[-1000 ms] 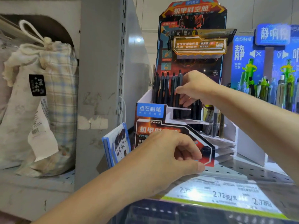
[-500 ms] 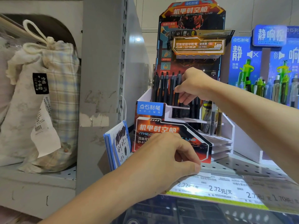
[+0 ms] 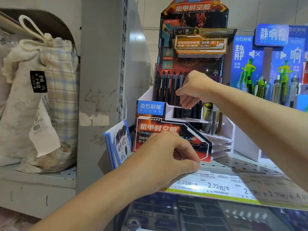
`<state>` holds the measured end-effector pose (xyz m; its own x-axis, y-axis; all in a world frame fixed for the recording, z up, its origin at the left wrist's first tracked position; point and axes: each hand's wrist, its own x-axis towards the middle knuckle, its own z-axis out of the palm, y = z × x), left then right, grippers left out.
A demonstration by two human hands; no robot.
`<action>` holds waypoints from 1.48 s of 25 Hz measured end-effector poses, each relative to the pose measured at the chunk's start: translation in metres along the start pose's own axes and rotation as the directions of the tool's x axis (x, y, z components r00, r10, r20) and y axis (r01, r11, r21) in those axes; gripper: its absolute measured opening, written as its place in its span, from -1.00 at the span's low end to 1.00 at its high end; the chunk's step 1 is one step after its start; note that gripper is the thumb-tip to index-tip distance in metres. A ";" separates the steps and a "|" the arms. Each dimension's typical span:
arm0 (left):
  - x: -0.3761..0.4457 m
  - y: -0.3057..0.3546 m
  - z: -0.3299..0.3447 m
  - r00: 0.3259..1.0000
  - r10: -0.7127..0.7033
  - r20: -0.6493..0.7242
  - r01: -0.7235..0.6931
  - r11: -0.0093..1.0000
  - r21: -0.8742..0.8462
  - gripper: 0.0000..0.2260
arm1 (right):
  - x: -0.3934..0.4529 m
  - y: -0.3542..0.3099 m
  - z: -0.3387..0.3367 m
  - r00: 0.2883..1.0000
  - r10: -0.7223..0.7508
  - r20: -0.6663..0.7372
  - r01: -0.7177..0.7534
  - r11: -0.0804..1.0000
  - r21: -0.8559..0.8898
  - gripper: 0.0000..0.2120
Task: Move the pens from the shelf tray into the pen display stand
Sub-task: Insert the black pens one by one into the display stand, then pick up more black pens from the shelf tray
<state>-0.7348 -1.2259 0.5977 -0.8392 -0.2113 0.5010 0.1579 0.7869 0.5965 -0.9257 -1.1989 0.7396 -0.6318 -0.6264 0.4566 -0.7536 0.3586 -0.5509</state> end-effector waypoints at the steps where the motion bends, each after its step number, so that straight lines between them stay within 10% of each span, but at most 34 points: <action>1: 0.000 0.000 0.000 1.000 0.006 -0.001 -0.006 1.000 0.001 -0.96 | -0.003 0.001 0.002 1.000 0.004 -0.001 -0.004 1.000 -0.006 -0.74; 19: 0.054 0.117 0.134 0.938 0.342 -0.053 -0.346 0.930 -0.123 -0.91 | -0.212 0.095 -0.162 0.769 -0.437 -0.466 0.315 0.894 -0.319 -0.86; 37: 0.188 0.502 0.609 0.885 0.465 0.024 -0.417 0.814 -0.404 -0.84 | -0.501 0.518 -0.531 0.752 0.206 -0.626 -0.508 0.787 -0.351 -0.78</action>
<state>-1.1300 -0.5177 0.6094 -0.6816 0.1925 0.7060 0.6887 0.4947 0.5301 -1.0955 -0.3314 0.5965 -0.7442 0.0359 0.6670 -0.3356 0.8433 -0.4199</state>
